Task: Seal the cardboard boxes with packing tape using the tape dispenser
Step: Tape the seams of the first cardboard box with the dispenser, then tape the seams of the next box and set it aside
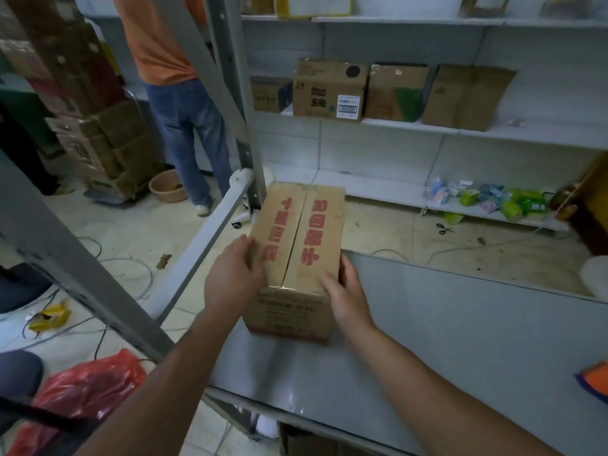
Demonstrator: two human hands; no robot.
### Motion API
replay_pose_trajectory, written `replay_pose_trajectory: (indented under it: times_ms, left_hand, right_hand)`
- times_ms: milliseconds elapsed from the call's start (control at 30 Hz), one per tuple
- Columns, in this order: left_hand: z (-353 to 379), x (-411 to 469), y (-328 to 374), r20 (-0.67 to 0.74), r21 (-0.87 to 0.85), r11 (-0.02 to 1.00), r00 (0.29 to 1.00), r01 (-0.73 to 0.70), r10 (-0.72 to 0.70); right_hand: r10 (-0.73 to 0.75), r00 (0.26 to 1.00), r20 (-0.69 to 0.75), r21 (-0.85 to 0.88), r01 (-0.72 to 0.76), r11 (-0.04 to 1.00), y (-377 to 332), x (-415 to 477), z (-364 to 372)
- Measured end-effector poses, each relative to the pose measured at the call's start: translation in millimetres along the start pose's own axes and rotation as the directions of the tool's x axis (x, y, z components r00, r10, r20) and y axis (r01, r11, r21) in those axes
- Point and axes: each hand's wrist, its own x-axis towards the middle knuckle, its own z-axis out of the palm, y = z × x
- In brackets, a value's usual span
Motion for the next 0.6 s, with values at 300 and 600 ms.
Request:
replay_pose_trajectory:
  times_ms: [300,600]
  left_hand:
    - [66.1,5.7,161.3,0.514,0.202,0.771,0.735,-0.604,0.441]
    - [215.7,-71.4,341.0,0.766,0.075,0.393,0.305,-0.917,0.566]
  right_hand:
    - [0.022,0.941,-0.337,-0.538,-0.212,0.816,-50.0,9.1,-191.8]
    - [-0.003,0.659,-0.752,-0.523,-0.594,0.611,-59.9,-128.4,-455.7]
